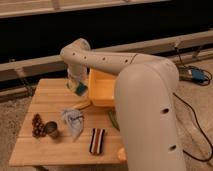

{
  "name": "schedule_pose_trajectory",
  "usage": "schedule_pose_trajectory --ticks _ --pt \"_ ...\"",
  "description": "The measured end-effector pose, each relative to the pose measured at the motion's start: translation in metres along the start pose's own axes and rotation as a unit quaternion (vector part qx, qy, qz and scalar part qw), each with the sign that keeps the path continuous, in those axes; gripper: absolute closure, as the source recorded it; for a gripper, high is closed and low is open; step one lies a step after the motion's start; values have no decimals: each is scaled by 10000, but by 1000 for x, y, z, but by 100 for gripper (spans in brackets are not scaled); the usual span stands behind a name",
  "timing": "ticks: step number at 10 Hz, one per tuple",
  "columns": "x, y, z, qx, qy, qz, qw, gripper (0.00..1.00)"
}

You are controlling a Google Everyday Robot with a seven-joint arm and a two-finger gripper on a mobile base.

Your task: Place sponge in metal cup

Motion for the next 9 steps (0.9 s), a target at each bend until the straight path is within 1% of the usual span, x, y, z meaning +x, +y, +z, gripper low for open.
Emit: schedule_pose_trajectory --ticks 1,2,4,5,7,8,9 --pt "2 3 0 -22 -22 -63 10000 100" --pt "4 12 -1 -60 -79 -154 9998 100" --pt "8 45 -3 -149 -169 -444 9988 100" --pt "9 72 -6 -230 -227 -688 9971 100" --pt "9 101 -9 -339 -290 -1048 9935 100" --pt "9 117 -9 -416 -315 -1256 9907 100" --pt "6 134 -11 -510 -352 -1470 9872 100"
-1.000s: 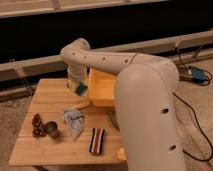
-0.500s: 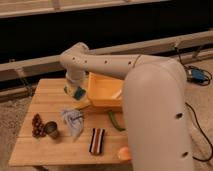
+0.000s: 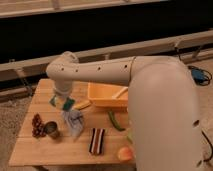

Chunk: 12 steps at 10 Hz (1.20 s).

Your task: Place sponge in metal cup

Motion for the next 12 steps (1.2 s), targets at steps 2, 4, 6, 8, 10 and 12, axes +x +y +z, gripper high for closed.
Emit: schedule_pose_trajectory --ticks 2,4,6,8,10,12 --pt "-7 24 1 -142 -28 -347 9993 100" --pt "-14 42 9 -275 18 -628 9976 100" --pt "-18 63 21 -408 105 -881 9952 100" --pt "-16 73 36 -496 198 -1042 9931 100" --pt "-17 82 46 -549 244 -1165 9914 88" --pt "-16 86 54 -599 307 -1270 9896 67"
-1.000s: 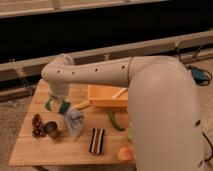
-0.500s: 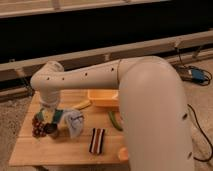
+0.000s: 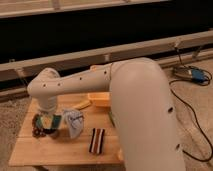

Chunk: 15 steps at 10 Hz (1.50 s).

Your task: Place sponge in metal cup

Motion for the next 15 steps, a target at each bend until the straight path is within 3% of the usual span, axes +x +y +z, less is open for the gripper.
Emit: schedule_pose_trajectory --ticks 4,5,11,13,15 --pt "-4 9 5 -106 40 -184 9998 26" --pt "-4 12 5 -126 33 -225 9997 21" --pt "-6 13 -11 -89 -69 -344 9993 20" --pt "-1 2 -25 49 -155 -237 9996 20" --pt "6 -17 -52 316 -279 -66 9991 20"
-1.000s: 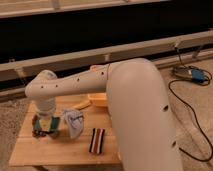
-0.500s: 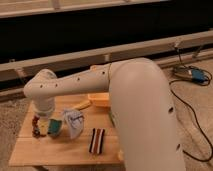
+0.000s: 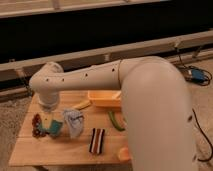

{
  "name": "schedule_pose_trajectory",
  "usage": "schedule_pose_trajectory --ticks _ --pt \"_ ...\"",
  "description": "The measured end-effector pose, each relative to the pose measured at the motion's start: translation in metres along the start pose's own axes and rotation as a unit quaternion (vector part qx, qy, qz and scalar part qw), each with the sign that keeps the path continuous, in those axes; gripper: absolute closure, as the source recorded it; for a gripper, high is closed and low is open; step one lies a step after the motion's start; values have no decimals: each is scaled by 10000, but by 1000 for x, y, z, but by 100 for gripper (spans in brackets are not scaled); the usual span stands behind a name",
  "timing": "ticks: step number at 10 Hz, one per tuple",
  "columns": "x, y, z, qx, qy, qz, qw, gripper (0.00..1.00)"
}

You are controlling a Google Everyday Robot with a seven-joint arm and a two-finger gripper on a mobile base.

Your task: Place sponge in metal cup

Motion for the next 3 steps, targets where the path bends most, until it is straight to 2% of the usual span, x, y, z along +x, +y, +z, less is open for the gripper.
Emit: schedule_pose_trajectory --ticks 1,3 --pt "3 -8 -12 95 -44 56 9999 20" --pt "1 -6 -10 77 -40 28 10000 20"
